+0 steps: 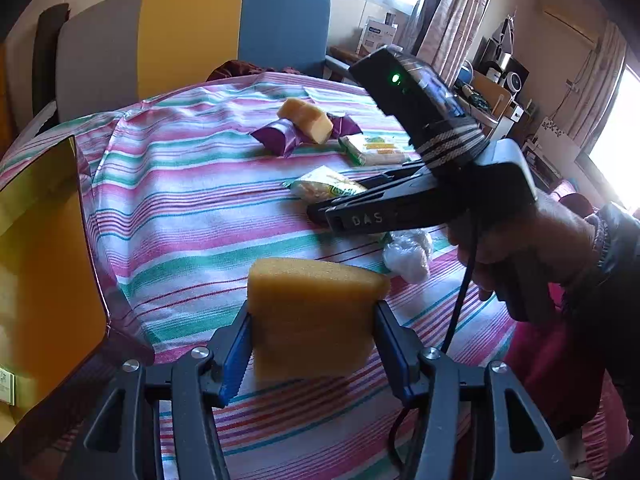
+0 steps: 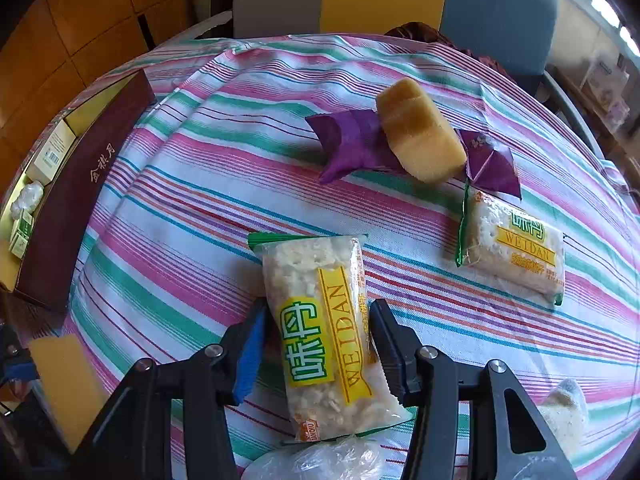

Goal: Organize objects
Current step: 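Grasp the WEIDAN biscuit pack with right gripper while left gripper holds the sponge, then carry the yellow sponge into the gold tray and open the left gripper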

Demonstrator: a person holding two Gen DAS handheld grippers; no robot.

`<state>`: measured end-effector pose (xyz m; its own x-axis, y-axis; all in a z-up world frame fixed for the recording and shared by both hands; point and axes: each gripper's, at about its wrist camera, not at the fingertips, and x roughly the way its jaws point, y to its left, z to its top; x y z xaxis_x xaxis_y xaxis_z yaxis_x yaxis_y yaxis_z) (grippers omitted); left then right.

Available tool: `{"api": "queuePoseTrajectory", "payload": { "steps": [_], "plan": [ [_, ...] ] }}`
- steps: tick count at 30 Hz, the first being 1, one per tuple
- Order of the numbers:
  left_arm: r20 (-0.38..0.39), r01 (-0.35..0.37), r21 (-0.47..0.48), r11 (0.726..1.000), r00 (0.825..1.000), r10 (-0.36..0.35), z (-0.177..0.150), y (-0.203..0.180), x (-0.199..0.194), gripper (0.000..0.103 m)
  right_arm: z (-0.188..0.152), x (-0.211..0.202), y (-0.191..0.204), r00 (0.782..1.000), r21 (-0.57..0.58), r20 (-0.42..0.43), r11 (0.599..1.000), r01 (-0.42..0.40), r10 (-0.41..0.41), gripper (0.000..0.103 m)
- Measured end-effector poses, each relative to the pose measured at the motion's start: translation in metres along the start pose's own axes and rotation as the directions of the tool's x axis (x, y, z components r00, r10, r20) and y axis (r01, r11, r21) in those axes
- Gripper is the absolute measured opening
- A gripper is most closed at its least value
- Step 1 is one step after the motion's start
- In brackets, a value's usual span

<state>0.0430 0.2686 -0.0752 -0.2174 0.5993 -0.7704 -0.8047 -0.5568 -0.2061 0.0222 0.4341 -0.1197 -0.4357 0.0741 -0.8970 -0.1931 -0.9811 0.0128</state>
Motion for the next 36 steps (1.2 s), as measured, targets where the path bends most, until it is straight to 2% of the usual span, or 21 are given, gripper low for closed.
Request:
{"api": "queuePoseTrajectory", "payload": {
  "steps": [6, 9, 11, 14, 17, 19, 21, 24, 28, 32, 36],
  "plan": [
    [0.013, 0.006, -0.008, 1.000, 1.000, -0.006, 0.003, 0.002, -0.007, 0.058, 0.001, -0.001, -0.001, 1.000, -0.011, 0.004, 1.000, 0.004, -0.004, 0.052],
    [0.052, 0.015, -0.034, 0.999, 0.999, -0.013, 0.009, 0.009, -0.026, 0.058, 0.001, -0.001, -0.002, 1.000, -0.014, 0.007, 1.000, 0.006, -0.006, 0.052],
    [0.080, 0.014, -0.066, 0.998, 0.997, -0.009, 0.013, 0.019, -0.041, 0.058, 0.001, -0.002, -0.002, 1.000, -0.016, 0.007, 1.000, 0.006, -0.006, 0.052],
    [0.117, 0.013, -0.163, 0.986, 0.993, 0.006, 0.021, 0.049, -0.065, 0.058, 0.001, -0.002, -0.002, 1.000, -0.020, 0.009, 1.000, 0.010, -0.010, 0.052],
    [0.151, -0.006, -0.287, 0.958, 0.987, 0.051, 0.028, 0.095, -0.089, 0.058, 0.001, -0.002, -0.002, 1.000, -0.024, 0.010, 1.000, 0.015, -0.015, 0.052],
    [0.156, -0.051, -0.360, 0.932, 0.981, 0.114, 0.030, 0.130, -0.100, 0.058, 0.001, -0.003, -0.002, 1.000, -0.024, 0.009, 1.000, 0.016, -0.016, 0.052],
    [0.132, -0.107, -0.425, 0.899, 0.975, 0.179, 0.029, 0.166, -0.106, 0.058, 0.001, -0.003, -0.002, 1.000, -0.028, 0.010, 0.999, 0.021, -0.021, 0.052],
    [0.088, -0.159, -0.510, 0.845, 0.968, 0.235, 0.026, 0.214, -0.107, 0.057, 0.002, -0.003, -0.001, 1.000, -0.034, 0.010, 0.999, 0.028, -0.028, 0.052],
    [0.039, -0.227, -0.561, 0.796, 0.953, 0.299, 0.020, 0.257, -0.102, 0.057, 0.003, -0.003, 0.001, 1.000, -0.037, 0.009, 0.999, 0.030, -0.030, 0.052],
    [0.004, -0.279, -0.560, 0.781, 0.941, 0.339, 0.021, 0.274, -0.092, 0.058, 0.003, -0.003, 0.002, 1.000, -0.038, 0.010, 0.999, 0.030, -0.030, 0.052],
    [-0.011, -0.313, -0.533, 0.786, 0.932, 0.363, 0.030, 0.278, -0.081, 0.058, 0.003, -0.003, 0.001, 0.999, -0.038, 0.010, 0.999, 0.031, -0.030, 0.053]
  ]
}}
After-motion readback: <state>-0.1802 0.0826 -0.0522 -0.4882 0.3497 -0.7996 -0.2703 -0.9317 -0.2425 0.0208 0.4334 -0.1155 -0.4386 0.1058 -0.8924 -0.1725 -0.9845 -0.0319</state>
